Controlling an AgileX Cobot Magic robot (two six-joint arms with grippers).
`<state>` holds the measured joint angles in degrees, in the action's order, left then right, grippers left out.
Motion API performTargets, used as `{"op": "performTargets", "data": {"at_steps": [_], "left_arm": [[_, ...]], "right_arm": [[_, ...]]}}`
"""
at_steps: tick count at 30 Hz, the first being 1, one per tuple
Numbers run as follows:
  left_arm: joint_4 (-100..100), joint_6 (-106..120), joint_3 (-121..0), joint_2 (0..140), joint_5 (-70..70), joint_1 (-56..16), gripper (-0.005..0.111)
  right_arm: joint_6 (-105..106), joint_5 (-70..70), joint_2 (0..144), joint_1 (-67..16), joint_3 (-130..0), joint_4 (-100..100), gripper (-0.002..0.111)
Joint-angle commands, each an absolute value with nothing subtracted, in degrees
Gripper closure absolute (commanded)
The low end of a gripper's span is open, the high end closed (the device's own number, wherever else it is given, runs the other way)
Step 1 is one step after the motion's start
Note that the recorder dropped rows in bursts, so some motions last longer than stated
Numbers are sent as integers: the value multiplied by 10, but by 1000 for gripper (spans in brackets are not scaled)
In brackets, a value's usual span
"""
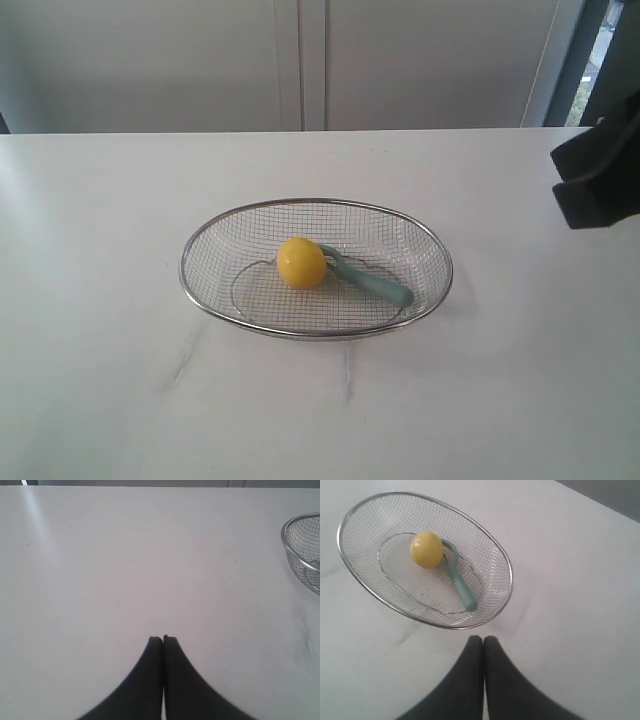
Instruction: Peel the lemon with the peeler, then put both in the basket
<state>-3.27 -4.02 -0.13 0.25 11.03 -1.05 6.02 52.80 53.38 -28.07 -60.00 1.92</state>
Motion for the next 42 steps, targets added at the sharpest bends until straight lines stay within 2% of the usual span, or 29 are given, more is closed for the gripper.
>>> {"op": "performTargets", "data": {"at_steps": [1,10,16,23,28,31,42], "left_arm": [[-34,-40,0,0,112,-14,107],[-34,-40,0,0,112,-14,107],[-34,-40,0,0,112,-14,107],[-34,-40,0,0,112,-14,107],[-34,-40,0,0,112,-14,107],[-34,-40,0,0,112,-14,107],[-34,-40,0,0,112,-14,107]], "right_arm": [[0,465,517,-284,-589,-11,108],[-4,56,365,-277,-403,-26,108],[-39,-146,290,-178,-245,-31,108],[-95,-199,194,-57,-95,-31,108],[-127,-223,129,-6,-18,-31,108],[-159,-285,100,12,0,-32,108],[-117,-242,58,24,0,-32,108]]}}
